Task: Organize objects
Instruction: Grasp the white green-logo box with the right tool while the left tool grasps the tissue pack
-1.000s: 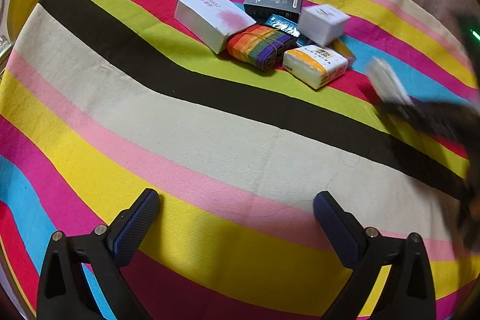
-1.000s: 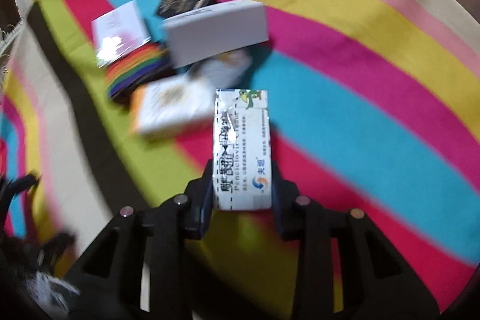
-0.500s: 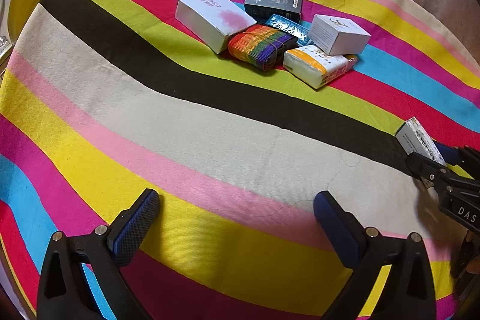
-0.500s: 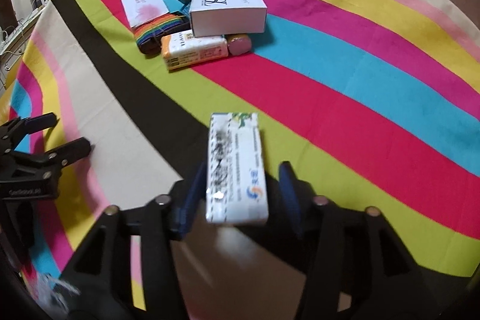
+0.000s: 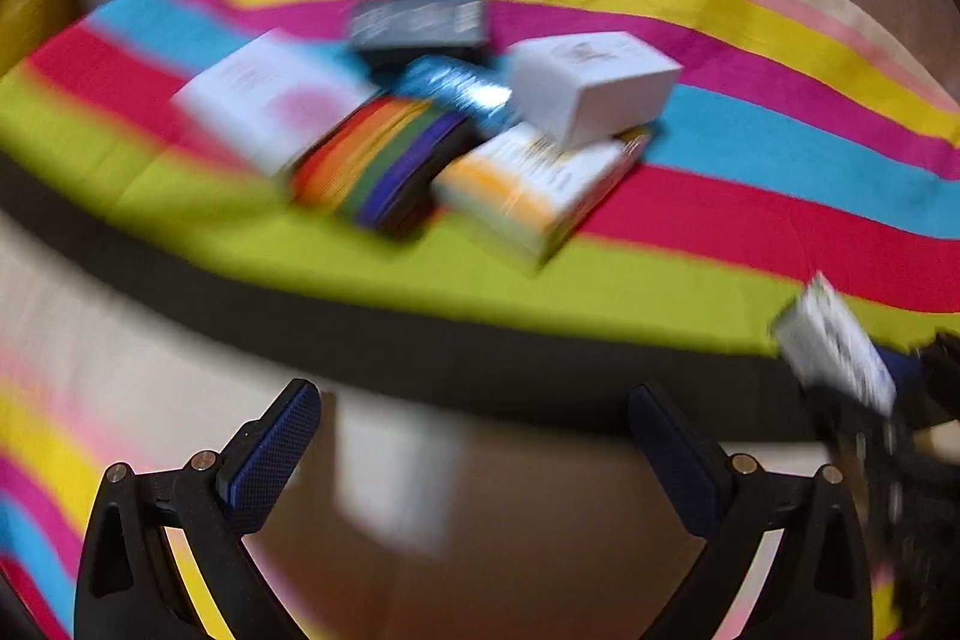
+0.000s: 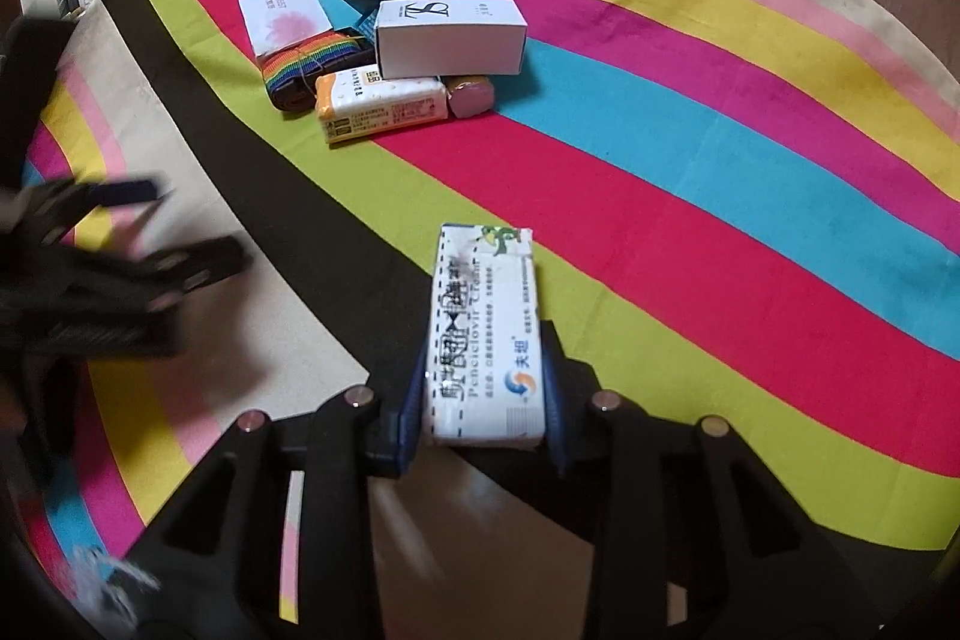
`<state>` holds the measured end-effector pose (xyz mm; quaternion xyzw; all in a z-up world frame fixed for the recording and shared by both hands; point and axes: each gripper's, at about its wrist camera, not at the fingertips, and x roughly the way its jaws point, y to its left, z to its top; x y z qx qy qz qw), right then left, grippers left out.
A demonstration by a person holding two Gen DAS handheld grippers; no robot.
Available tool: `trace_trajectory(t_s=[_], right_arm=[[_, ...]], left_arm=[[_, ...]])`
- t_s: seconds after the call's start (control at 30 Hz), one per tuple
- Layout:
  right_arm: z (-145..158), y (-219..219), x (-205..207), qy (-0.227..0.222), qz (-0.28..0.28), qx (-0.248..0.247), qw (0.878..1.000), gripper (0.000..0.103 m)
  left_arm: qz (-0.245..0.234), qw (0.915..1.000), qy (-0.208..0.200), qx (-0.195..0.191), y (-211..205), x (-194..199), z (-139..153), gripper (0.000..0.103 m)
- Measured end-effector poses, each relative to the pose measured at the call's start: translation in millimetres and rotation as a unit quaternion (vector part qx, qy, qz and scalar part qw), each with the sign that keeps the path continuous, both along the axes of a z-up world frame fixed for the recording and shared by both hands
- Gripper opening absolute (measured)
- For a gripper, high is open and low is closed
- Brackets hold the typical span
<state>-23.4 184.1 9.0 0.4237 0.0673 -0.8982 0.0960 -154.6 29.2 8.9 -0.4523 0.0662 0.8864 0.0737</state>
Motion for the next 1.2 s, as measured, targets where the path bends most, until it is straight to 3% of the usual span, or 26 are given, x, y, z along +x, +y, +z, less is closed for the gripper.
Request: trace_trajectory(t_s=[0.13, 0.3, 0.37, 0.4, 0.43, 0.67, 0.77, 0.83, 0.9, 0.97, 1.0, 1.07, 1.1, 1.2], right_arm=[[-0.3, 2.0, -0.9, -0.002, -0.001, -0.006, 1.0, 0.037], [-0.5, 5.5, -2.8, -0.004, -0.002, -0.013, 1.0, 0.038], [-0.3, 6.3, -3.1, -0.004, -0.003, -0.016, 1.0, 0.038], [0.1, 6.4, -2.9, -0.004, -0.003, -0.016, 1.0, 0.038], [0.4, 6.4, -2.7, -0.004, -0.003, -0.016, 1.0, 0.038], [1.1, 6.5, -3.5, -0.003, -0.003, -0.014, 1.0, 0.038], [1.1, 7.1, -4.1, -0.003, -0.003, -0.014, 1.0, 0.038], [0.3, 7.9, -6.4, -0.003, -0.003, -0.012, 1.0, 0.038], [0.3, 8.5, -7.4, -0.003, -0.003, -0.012, 1.0, 0.037], [0.8, 8.4, -7.6, -0.003, -0.003, -0.012, 1.0, 0.038], [0.8, 8.1, -7.7, -0.003, -0.003, -0.012, 1.0, 0.038], [1.0, 7.3, -7.8, -0.003, -0.003, -0.013, 1.0, 0.037], [0.9, 7.0, -7.3, -0.003, -0.003, -0.013, 1.0, 0.037], [0.8, 6.5, -8.0, -0.003, -0.003, -0.014, 1.0, 0.037]], left_arm=[[-0.056, 0.9984, -0.003, -0.002, 24.3, -44.2, -0.2, 0.103], [-0.069, 0.9974, -0.013, 0.015, 31.7, -76.6, -2.0, 0.103], [-0.069, 0.9974, 0.001, 0.024, 27.2, -70.8, 1.4, 0.083], [-0.072, 0.997, 0.008, 0.028, 25.6, -65.0, 4.4, 0.059], [-0.074, 0.9969, 0.009, 0.026, 24.9, -57.4, 5.9, 0.053], [-0.087, 0.9956, 0.011, 0.034, 0.0, 49.4, 8.3, 0.052], [-0.083, 0.9959, 0.018, 0.03, -6.5, 76.0, 9.2, 0.055], [-0.074, 0.9968, 0.019, 0.023, -5.7, 71.7, 9.0, 0.07], [-0.056, 0.9982, 0.017, 0.015, -0.6, 67.3, 7.5, 0.077], [-0.059, 0.998, 0.013, 0.019, 6.5, 56.9, 6.6, 0.078], [-0.064, 0.9977, 0.011, 0.021, 11.7, 45.0, 5.9, 0.077], [-0.079, 0.9964, 0.013, 0.028, 18.8, 42.3, 7.7, 0.056], [-0.078, 0.9966, 0.013, 0.025, 20.2, 44.3, 8.3, 0.052], [-0.06, 0.9977, 0.015, 0.029, 14.1, 64.7, 9.0, 0.052]])
